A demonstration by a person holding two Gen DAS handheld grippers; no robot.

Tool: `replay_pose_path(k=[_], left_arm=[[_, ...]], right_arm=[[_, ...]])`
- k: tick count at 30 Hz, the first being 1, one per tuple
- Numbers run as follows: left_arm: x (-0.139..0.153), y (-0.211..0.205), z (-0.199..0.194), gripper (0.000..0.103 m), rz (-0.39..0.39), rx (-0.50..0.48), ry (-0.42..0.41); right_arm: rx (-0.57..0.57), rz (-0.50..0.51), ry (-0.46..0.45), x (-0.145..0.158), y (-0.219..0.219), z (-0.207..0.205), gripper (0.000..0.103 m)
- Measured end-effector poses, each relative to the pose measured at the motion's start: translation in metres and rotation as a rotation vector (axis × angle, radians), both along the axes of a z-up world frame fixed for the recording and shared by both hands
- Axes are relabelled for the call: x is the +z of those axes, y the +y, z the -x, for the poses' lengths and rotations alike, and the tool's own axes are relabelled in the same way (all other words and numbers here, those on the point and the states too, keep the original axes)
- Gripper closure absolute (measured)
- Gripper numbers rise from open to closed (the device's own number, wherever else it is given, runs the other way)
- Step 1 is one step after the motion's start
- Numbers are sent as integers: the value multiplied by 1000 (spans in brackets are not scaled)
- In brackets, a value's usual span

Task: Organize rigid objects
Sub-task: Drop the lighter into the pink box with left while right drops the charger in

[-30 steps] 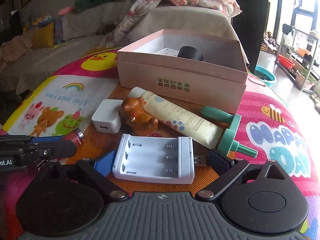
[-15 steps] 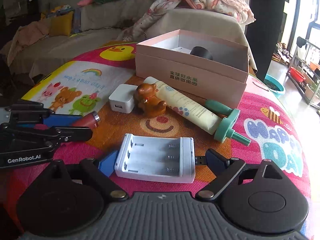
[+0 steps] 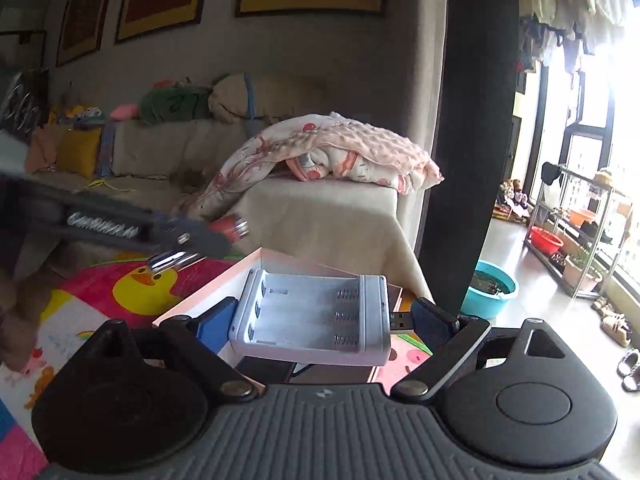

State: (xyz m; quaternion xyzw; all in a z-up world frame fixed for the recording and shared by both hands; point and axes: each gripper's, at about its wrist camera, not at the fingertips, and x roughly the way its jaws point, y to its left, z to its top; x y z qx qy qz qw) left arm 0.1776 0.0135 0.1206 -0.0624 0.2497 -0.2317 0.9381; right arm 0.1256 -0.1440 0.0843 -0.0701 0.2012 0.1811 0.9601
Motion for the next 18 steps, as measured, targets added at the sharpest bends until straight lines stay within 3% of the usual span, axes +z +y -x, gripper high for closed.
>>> replay_pose_path(k=[3,6,8,13,18], left_arm=[[-16,-20,-50,76,-50,-7,50],[-31,-18,-60,75,-78,48,58],[-35,-5,-44,76,-37,65,38],[-35,29,29,76,-26,127,-34],[-59,52,96,76,22,181,33]], right_arm=[[9,14,-34,-15,19,-17,10],[-5,50,34,-27,29,-31,10],[5,13,58,-31,21,-22,10],[37,-31,64,-42,-7,27,10],[22,-3,107,-62,-19,69,10]])
